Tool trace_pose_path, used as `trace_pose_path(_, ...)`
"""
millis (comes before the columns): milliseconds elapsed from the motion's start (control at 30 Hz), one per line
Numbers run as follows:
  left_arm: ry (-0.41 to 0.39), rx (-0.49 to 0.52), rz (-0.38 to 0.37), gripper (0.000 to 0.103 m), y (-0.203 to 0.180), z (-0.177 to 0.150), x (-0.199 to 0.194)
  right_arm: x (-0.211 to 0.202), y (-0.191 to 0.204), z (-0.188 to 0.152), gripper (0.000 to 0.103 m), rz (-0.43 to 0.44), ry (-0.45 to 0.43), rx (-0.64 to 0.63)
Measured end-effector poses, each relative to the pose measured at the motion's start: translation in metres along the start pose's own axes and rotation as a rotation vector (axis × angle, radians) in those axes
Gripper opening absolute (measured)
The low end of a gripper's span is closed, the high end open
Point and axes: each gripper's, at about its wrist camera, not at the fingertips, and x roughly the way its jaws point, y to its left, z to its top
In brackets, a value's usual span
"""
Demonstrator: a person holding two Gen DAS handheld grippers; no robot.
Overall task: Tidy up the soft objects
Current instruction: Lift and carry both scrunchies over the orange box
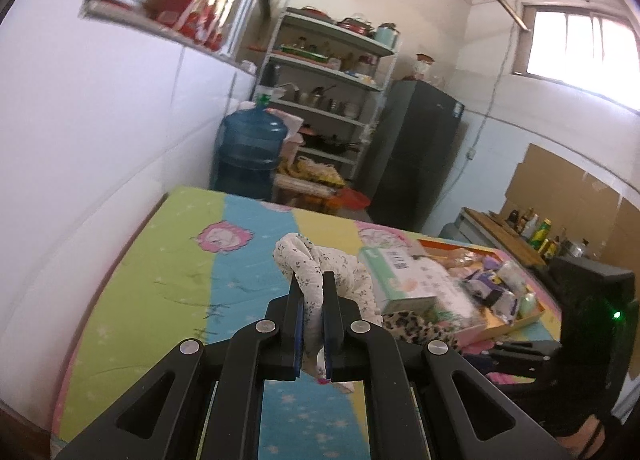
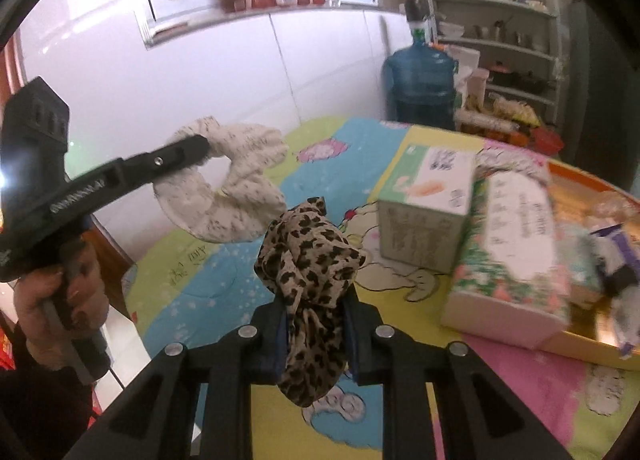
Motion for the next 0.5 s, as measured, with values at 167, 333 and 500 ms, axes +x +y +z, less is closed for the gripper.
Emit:
trace_pose_path(167,0.003,0.044,-0.066,0.007,-0.033,0.005,0.002,-0.042,-0.015,-0.006,0.023,-0.044,-0.05,0.022)
trace_pose_path(333,0.014,0.087,-0.154,0.007,-0.077,0.008,0.013,-0.082,-0.047,-0.015,0.023,-0.125,-0.096,0.067)
trace_pose_path(500,0.026,0.119,-0.22,0.007,-0.121,0.009,0.031,-0.116,-0.093,-0.023,0.023,-0.216,-0.143,0.131)
